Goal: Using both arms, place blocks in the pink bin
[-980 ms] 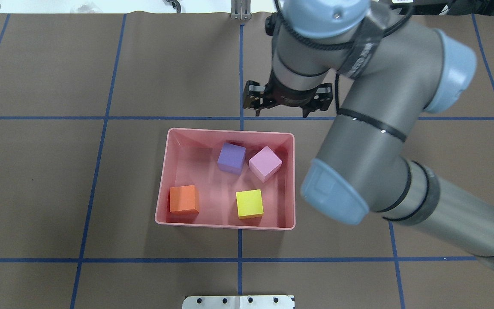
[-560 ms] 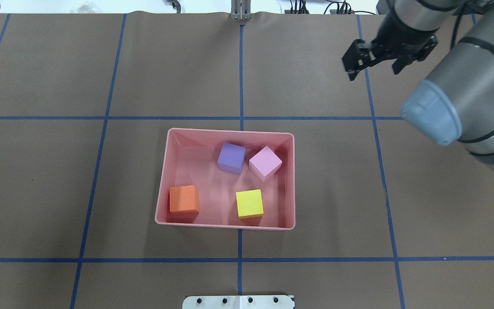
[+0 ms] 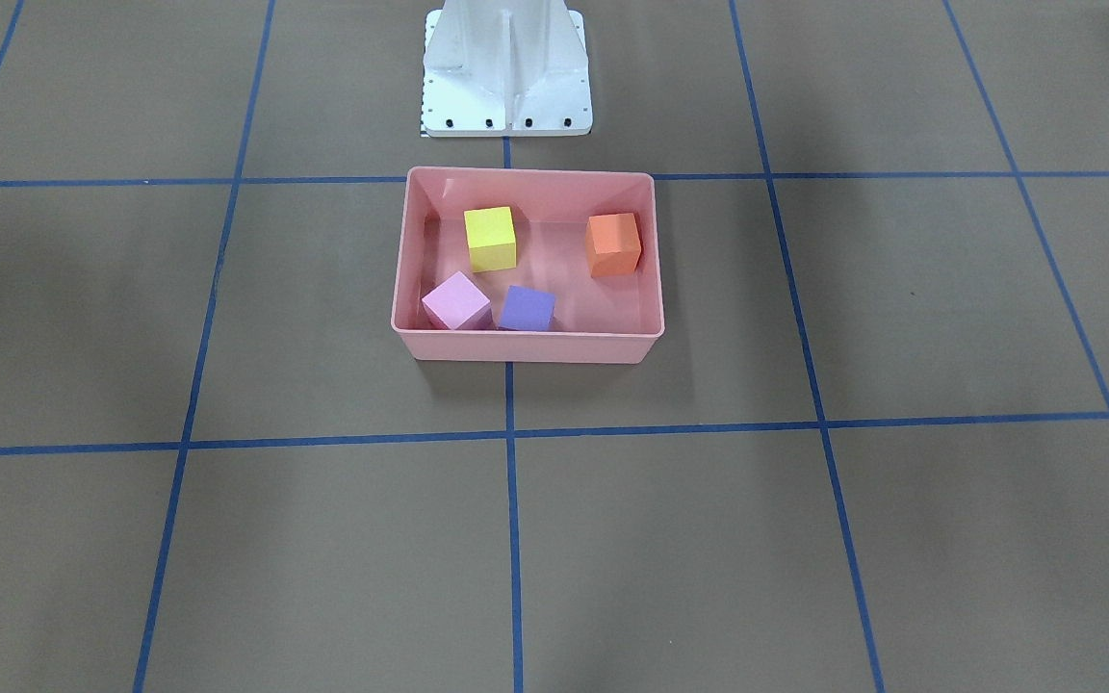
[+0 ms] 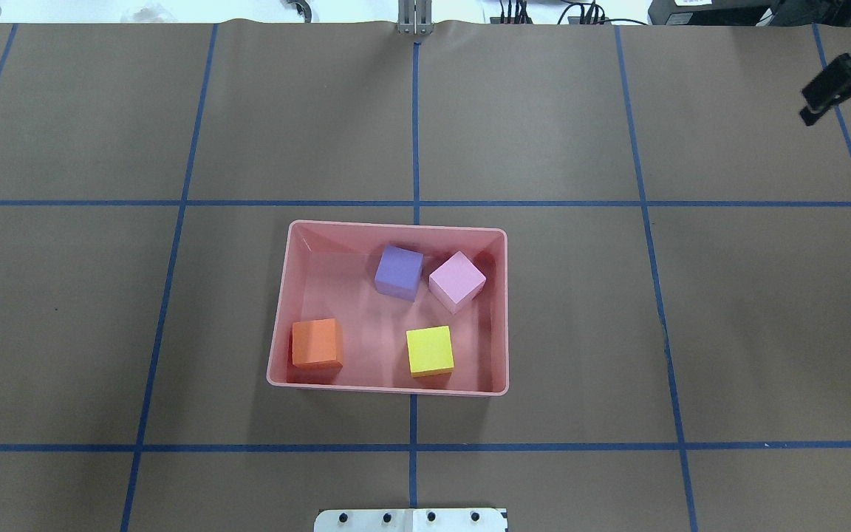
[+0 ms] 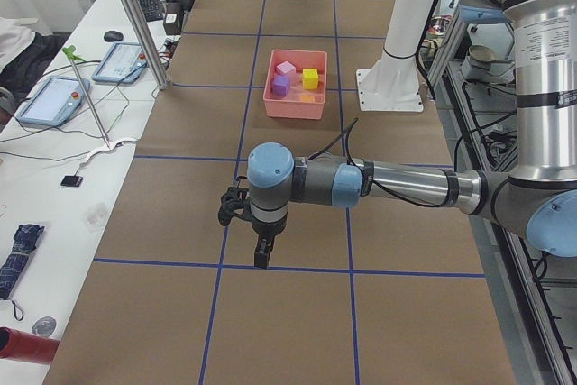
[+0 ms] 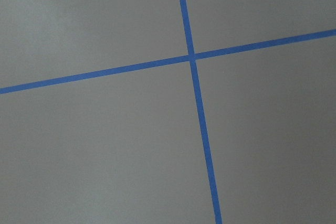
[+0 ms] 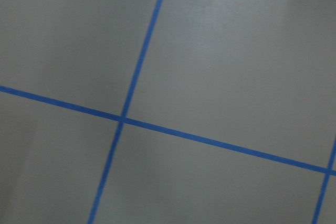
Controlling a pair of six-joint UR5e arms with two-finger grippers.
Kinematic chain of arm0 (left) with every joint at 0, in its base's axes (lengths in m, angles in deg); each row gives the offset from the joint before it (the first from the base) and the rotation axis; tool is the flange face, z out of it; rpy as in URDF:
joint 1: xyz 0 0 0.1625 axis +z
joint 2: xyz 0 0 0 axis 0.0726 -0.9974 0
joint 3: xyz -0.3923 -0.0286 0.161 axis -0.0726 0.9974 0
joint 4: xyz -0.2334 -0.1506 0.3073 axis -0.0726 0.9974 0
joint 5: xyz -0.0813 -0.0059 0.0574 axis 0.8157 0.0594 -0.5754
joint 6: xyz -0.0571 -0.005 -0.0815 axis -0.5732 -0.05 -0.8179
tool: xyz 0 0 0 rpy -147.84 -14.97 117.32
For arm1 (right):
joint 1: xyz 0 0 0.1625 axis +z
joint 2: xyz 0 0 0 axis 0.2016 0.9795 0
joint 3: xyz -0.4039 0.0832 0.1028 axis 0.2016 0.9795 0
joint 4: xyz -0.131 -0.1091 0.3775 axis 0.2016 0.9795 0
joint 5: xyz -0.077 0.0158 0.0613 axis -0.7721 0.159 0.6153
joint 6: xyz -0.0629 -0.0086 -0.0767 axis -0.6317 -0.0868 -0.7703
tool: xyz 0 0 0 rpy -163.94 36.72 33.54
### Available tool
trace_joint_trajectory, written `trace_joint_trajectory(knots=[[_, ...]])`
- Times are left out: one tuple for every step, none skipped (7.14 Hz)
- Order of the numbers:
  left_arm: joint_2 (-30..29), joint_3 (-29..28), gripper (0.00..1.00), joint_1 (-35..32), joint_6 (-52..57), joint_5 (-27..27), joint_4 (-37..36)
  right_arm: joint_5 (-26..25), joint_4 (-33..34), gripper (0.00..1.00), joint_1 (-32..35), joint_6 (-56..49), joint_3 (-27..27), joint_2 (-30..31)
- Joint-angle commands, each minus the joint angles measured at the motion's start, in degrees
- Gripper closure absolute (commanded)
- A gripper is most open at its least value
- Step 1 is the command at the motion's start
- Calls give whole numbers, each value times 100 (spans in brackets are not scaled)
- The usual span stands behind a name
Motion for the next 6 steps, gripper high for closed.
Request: trace_joint_trajectory(knots=[[59,22,0,16,11,-3,9,15,-24,0,760,-1434,211,799],[68,4,0,16,11,-3,9,24,-102,0,989,-1457,229,1115],[68,4,0,16,11,-3,9,33,-642,0,1148,-1422,273,1527],[68,4,0,16,11,-3,9,154,-1170,0,1280,-1404,369,1923],[68,4,0,16,11,-3,9,269,-1427,0,1325,-1387,379,2318],[68,13,0,16,11,-3,9,261,-1795,0,1351,-1378,396,2644]])
